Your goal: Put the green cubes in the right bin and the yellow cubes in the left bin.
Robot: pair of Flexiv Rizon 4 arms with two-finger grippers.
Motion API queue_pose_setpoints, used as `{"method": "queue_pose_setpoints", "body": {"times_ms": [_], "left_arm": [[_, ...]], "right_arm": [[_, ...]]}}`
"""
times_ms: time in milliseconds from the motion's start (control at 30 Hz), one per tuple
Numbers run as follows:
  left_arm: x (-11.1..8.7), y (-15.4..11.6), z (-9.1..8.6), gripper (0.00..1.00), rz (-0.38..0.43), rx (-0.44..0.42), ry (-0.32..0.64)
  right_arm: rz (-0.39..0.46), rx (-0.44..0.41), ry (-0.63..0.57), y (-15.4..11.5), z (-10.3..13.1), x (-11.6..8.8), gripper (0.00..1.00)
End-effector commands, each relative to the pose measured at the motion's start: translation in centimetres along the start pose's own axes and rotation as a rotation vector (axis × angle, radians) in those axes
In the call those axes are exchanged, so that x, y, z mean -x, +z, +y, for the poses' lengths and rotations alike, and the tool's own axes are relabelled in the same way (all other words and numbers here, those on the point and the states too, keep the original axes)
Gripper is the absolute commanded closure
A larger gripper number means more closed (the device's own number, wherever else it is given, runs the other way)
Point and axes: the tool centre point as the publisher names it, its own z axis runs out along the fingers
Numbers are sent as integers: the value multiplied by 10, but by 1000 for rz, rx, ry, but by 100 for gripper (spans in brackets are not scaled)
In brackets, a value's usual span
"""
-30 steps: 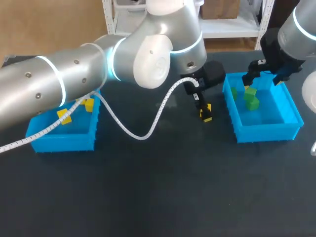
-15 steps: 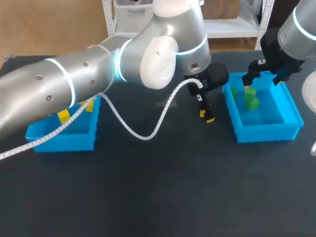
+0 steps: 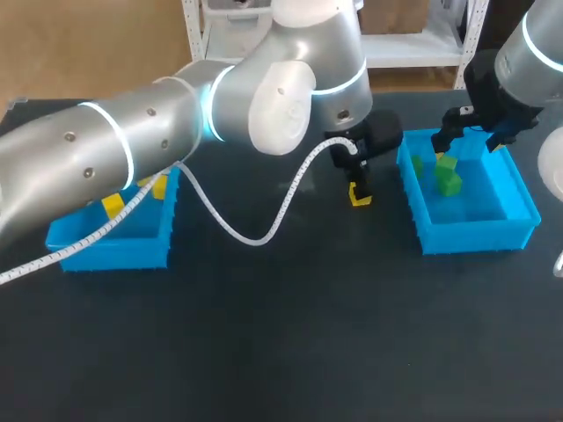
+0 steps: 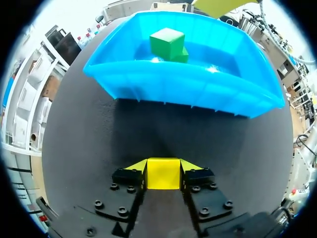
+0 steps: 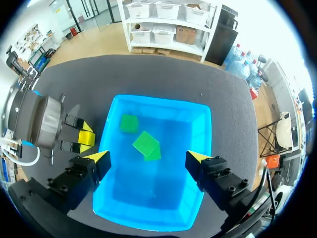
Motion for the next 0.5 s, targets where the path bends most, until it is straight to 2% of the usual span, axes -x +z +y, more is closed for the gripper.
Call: {"method": "queue_pose_setpoints", "body": {"times_ms": [33,300,500], "left_arm": [[-7,-4,-2,100,-9,13,-14],[-13,-32,11,100,-83,52,-117],[-25,-60,22,100,-133,89,-188]], "right_arm": [[-5,-3,1,-1,0,-2,0],[-5,-3,1,-1,0,-2,0],[-5,-3,1,-1,0,-2,0]]}}
